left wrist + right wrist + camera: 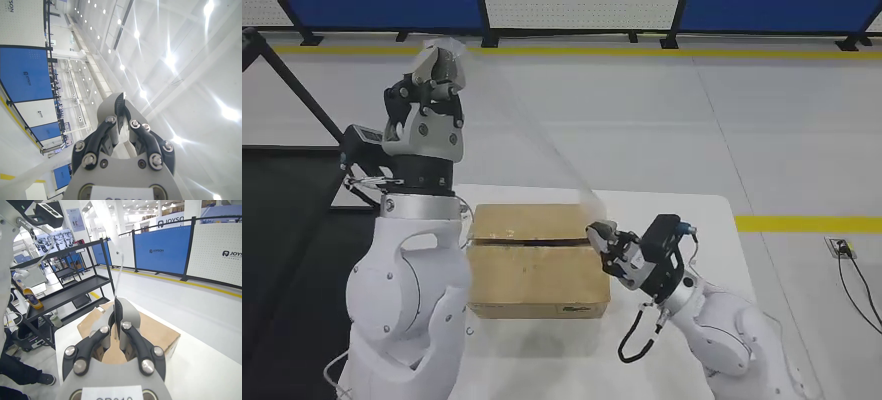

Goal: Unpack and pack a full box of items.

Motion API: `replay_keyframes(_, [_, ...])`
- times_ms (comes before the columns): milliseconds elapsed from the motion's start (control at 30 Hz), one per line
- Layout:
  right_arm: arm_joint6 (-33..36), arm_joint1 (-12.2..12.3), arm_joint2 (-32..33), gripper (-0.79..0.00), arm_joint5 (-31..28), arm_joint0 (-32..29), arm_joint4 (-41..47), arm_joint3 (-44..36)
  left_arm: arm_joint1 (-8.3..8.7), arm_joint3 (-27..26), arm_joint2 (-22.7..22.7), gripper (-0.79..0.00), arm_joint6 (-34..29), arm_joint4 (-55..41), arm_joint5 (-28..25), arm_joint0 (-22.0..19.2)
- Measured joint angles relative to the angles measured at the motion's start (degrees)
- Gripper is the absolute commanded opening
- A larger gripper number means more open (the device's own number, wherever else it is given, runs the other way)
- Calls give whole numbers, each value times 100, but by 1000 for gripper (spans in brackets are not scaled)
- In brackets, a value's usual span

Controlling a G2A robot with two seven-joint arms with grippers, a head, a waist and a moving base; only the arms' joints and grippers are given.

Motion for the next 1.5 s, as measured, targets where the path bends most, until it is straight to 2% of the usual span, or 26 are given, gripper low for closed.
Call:
replay_keyframes(100, [461, 28, 36, -785, -132, 116, 118, -73, 16, -53, -178, -785, -115, -17, 64, 134])
replay_keyframes(267, [1219, 76, 136, -785, -223, 289, 494, -178, 17, -56, -180, -785, -119, -17, 65, 138])
replay_keyframes(567, [2732, 167, 384, -785, -100, 799, 2114, -128, 21, -62, -214, -785, -162, -6, 56, 191])
replay_keyframes(700, [3241, 216, 512, -785, -143, 1066, 2946, 79, 50, -132, -486, -785, -317, 57, 35, 461])
replay_keyframes(867, [3723, 271, 532, -785, -67, 1252, 3493, 168, 72, -182, -782, -785, -455, -42, 62, 668])
replay_keyframes(1133, [5115, 369, 470, -785, 356, 1857, 4879, 521, 139, -187, -1324, -785, -893, -139, 251, 1069])
replay_keyframes(1300, [5502, 413, 493, -785, 561, 2206, 5602, 965, 170, -280, -1575, -785, -1049, -215, 288, 1387])
replay_keyframes(1500, [5425, 432, 506, -785, 756, 2307, 5575, 1116, 195, -275, -1801, -785, -1117, -308, 363, 1714])
